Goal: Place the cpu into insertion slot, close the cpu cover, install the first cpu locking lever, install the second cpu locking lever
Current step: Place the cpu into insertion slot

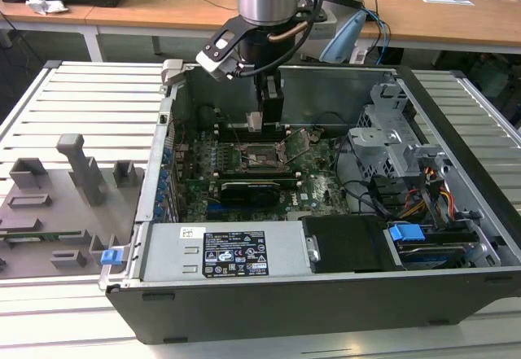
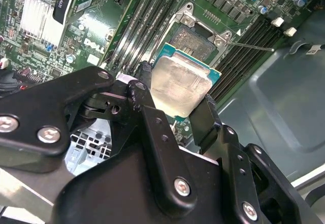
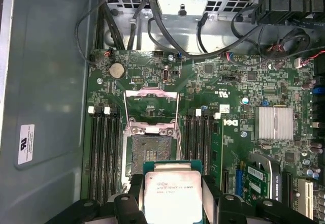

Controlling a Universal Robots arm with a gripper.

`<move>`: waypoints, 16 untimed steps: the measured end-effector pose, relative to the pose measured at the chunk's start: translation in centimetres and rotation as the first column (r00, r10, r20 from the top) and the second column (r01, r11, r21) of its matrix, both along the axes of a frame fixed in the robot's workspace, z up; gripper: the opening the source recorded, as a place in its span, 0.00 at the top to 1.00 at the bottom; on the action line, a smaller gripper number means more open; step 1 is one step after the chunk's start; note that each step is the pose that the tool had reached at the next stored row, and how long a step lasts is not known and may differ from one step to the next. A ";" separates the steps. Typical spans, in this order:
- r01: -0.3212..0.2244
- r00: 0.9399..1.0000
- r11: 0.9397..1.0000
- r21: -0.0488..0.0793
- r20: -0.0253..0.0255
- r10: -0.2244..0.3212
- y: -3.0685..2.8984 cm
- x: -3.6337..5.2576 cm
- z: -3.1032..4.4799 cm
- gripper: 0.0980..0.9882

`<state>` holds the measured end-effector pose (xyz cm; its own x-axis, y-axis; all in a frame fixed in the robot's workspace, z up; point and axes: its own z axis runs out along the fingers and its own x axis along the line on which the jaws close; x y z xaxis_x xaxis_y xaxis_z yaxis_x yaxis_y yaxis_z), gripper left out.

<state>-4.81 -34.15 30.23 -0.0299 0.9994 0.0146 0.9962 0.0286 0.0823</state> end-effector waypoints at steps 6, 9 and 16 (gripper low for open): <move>0.000 1.000 1.000 0.000 0.000 0.000 0.00 0.00 -0.14 0.50; 0.000 1.000 1.000 0.000 0.000 0.000 0.01 0.00 -0.25 0.50; 0.016 1.000 1.000 0.000 0.000 -0.016 0.22 0.45 -1.65 0.50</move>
